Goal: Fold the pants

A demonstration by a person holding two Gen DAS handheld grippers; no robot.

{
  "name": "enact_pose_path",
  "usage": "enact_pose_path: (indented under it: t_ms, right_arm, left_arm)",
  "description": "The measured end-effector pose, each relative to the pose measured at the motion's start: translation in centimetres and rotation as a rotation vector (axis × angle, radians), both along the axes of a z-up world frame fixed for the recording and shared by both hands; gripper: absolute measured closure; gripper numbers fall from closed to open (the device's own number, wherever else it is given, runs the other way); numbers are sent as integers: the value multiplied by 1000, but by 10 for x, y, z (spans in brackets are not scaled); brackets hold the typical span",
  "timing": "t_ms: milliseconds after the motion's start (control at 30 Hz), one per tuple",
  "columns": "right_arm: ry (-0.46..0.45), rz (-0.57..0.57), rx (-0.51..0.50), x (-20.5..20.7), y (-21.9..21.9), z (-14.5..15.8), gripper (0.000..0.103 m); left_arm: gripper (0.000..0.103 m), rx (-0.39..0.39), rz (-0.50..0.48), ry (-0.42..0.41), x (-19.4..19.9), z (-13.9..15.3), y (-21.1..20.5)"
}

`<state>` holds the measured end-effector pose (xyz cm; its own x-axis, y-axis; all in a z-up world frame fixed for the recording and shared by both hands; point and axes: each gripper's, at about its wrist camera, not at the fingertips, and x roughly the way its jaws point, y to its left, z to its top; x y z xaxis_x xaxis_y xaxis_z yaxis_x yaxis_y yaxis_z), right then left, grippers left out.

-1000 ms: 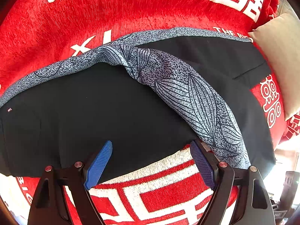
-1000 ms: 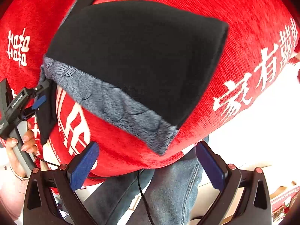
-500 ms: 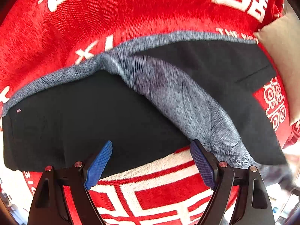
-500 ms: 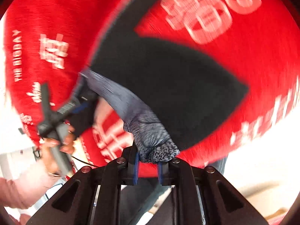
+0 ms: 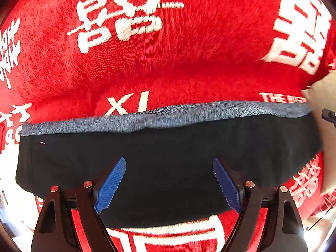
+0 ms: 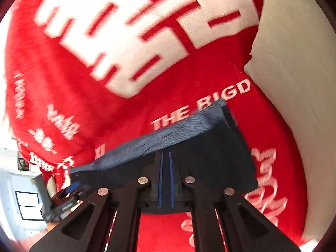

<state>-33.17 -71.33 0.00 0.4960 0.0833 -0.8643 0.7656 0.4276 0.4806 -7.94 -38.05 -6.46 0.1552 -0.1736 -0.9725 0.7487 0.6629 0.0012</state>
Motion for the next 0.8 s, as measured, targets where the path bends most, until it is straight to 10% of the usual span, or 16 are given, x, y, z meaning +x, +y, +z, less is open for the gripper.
enact_pose_path:
  t_ms: [67,200,400,500,567,800]
  right_arm:
    - [74,-4,38,7,-19,-30,91]
    - [169,25,-48,8,-19,-35,36]
    - [307,83,-172,13,-29,-52,42]
    - [352,118,-148,25,-35,-75,90]
    - [295,104,-133,24,-39,-67,96]
    - [357,87,-105,22,-58,-77,93]
  left_arm:
    - [17,31,18,-4,2,-12,-10]
    - [17,49,32,-18,3,-27,-21]
    - [17,108,50,7,3,-57,-26]
    - [17,131,56,11,2,-61,-25]
    - [17,98,58,-14,2,-49,-25]
    - [12,135,62,-49,5,-75,-45]
